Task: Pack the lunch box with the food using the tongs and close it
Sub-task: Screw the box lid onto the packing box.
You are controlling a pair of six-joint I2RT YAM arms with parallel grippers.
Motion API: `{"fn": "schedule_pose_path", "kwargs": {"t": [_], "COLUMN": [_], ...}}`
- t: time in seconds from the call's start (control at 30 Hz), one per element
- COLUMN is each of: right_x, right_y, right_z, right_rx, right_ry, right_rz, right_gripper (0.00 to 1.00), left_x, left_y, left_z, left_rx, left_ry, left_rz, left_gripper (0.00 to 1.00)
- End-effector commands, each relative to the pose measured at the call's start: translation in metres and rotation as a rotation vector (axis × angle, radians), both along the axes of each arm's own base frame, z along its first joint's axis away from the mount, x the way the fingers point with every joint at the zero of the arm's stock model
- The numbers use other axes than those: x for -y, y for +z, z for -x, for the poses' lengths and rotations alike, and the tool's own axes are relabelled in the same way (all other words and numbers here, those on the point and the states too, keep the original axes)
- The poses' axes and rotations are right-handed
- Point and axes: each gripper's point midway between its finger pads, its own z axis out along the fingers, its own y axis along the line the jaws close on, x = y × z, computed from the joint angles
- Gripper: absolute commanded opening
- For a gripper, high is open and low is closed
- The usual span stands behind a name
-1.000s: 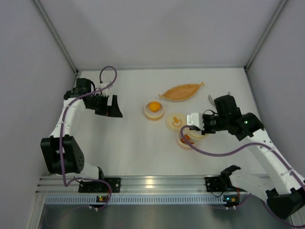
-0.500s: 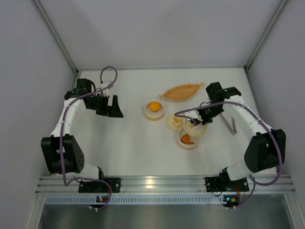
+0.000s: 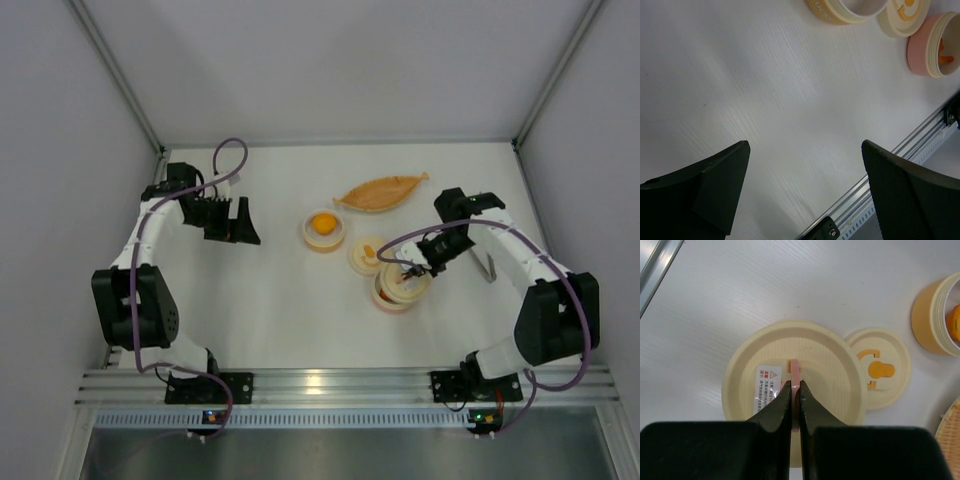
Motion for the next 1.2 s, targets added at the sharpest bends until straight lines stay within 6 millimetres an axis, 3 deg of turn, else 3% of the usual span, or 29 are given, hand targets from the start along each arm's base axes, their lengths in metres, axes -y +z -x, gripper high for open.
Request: {"fn": "schedule_pose_path", "kwargs": {"t": [0.0, 0.57, 1.17], "right_x": [-0.008, -0.017, -0.022], "right_y": [0.011, 0.002, -0.011], "right_z": [0.021, 0.000, 0.006], "right_rx": [0.041, 0.009, -0.011], "right_ry": [0.184, 0.238, 0.271], "right_rz": [-0.119, -0.145, -0.165], "right_gripper": [0.00, 0.00, 0.00], "left_x": [0.003, 0.006, 0.007], "left_y": [0.014, 0.005, -0.004], "left_z": [-0.017, -0.021, -0.022], "left_rx": [0.050, 0.010, -0.033], "left_ry": [0.000, 0.009, 0.019], "left_rz": [0.027, 0.037, 0.038], "left_gripper": [0.98, 0.98, 0.98]}}
